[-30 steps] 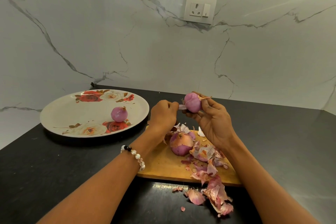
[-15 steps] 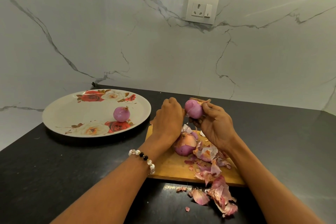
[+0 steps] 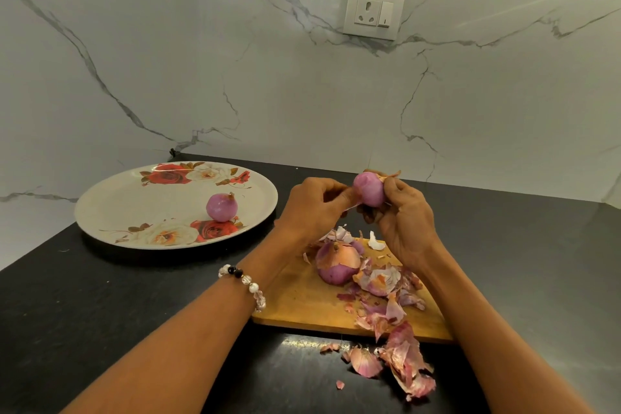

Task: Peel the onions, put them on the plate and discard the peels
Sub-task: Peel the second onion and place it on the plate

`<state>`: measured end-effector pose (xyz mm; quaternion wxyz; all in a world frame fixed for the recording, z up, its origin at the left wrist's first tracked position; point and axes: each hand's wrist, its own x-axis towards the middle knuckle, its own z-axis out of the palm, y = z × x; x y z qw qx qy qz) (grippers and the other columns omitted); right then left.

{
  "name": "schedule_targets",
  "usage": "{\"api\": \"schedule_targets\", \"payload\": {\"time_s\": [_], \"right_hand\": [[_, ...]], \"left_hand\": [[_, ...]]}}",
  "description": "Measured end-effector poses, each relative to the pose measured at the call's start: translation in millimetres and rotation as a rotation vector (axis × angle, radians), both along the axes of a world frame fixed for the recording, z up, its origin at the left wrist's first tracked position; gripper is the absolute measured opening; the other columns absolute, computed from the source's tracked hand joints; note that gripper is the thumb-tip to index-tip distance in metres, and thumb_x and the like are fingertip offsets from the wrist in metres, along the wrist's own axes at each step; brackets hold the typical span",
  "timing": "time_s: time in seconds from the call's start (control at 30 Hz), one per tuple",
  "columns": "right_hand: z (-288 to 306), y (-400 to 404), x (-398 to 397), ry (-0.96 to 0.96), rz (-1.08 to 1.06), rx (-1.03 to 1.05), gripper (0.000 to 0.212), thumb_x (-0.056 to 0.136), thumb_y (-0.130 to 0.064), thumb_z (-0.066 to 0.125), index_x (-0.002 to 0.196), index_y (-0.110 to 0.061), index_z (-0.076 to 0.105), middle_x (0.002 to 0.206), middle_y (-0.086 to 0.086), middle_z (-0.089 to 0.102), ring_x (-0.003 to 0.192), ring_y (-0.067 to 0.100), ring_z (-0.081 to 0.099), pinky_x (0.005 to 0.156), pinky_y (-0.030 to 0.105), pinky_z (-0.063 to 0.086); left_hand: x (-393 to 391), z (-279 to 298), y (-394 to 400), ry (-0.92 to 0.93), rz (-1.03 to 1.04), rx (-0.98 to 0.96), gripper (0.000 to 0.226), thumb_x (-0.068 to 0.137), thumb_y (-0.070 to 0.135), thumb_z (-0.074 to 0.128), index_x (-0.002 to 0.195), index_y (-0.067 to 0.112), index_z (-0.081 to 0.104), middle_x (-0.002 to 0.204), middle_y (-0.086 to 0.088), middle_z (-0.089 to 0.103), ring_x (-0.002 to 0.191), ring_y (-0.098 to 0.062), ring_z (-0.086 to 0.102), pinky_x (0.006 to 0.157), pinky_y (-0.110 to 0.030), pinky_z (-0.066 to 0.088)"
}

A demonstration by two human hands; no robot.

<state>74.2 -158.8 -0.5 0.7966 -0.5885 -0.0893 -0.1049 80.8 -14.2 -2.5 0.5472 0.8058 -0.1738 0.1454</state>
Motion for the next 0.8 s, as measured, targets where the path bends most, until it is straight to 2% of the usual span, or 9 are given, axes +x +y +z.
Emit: {"api": "schedule_targets", "payload": {"time_s": [0.1,0.23,0.3,0.4,0.47,0.57,0.7,0.8], "right_hand": [[-1.6,0.5,0.2,-0.047,0.046,-0.08,0.031,0.107,-0.017,0.032,0.105,-0.012,0.062,0.098,0.01,0.064,0.081,0.019,0.061,0.062,0.026,0.052],[-3.7,2.5,1.0,-0.039,0.061,-0.087,0.03,0.107,-0.017,0.033,0.106,-0.012,0.062,0.107,0.012,0.061,0.089,0.021,0.061,0.064,0.022,0.057],[-3.7,2.6,1.1,-0.023,0.069,-0.071,0.029,0.107,-0.016,0.034,0.107,-0.01,0.062,0.109,0.014,0.06,0.091,0.023,0.06,0.062,0.022,0.057],[-2.2,2.1,0.0,-0.008,0.078,-0.052,0.029,0.107,-0.016,0.033,0.105,-0.008,0.061,0.106,0.016,0.06,0.084,0.022,0.06,0.059,0.023,0.055],[-0.4,-0.4,0.0,-0.001,0.065,-0.015,0.032,0.108,-0.019,0.031,0.104,-0.008,0.061,0.103,0.016,0.06,0.077,0.02,0.06,0.06,0.025,0.055],[1.5,-4.7,1.1,-0.005,0.048,0.008,0.032,0.108,-0.02,0.032,0.105,-0.008,0.061,0.106,0.015,0.06,0.079,0.019,0.06,0.063,0.026,0.054],[-4.4,-6.0,3.2,-0.047,0.051,-0.174,0.03,0.107,-0.019,0.035,0.105,-0.011,0.064,0.106,0.014,0.063,0.079,0.019,0.062,0.061,0.024,0.055],[-6.7,-6.9,4.7,-0.092,0.064,-0.262,0.031,0.107,-0.018,0.036,0.106,-0.013,0.066,0.103,0.011,0.065,0.079,0.019,0.062,0.059,0.023,0.054]], "left_hand": [[-1.1,-4.5,-3.0,-0.055,0.036,0.036,0.038,0.079,0.036,0.073,0.108,0.012,0.07,0.089,0.001,0.071,0.075,-0.009,0.068,0.074,-0.024,0.057],[2.7,-6.9,0.2,-0.073,0.07,-0.025,0.024,0.079,0.018,0.076,0.101,0.009,0.071,0.085,-0.004,0.072,0.072,-0.011,0.069,0.071,-0.024,0.059],[2.6,-5.8,1.5,-0.066,0.067,-0.033,0.019,0.079,0.012,0.075,0.097,0.009,0.071,0.082,-0.002,0.071,0.072,-0.009,0.068,0.069,-0.019,0.057],[4.2,-4.1,6.0,-0.072,0.079,-0.009,0.015,0.082,0.009,0.072,0.096,0.012,0.073,0.078,0.005,0.068,0.07,-0.002,0.064,0.066,-0.012,0.051],[5.2,-3.2,10.2,-0.093,0.085,0.052,0.02,0.085,0.006,0.068,0.101,0.017,0.074,0.086,0.004,0.067,0.077,-0.006,0.062,0.067,-0.01,0.046],[3.8,-2.4,11.9,-0.106,0.074,0.078,0.026,0.087,0.007,0.066,0.107,0.021,0.072,0.095,-0.002,0.07,0.079,-0.008,0.061,0.065,-0.005,0.046],[0.5,-1.1,7.3,-0.144,0.104,0.188,0.021,0.09,0.014,0.064,0.109,0.012,0.072,0.097,0.001,0.07,0.07,0.002,0.054,0.065,0.0,0.038],[1.8,-0.5,9.0,-0.151,0.111,0.245,0.022,0.091,0.016,0.062,0.11,0.01,0.071,0.104,-0.004,0.07,0.079,-0.004,0.053,0.07,-0.007,0.039]]}}
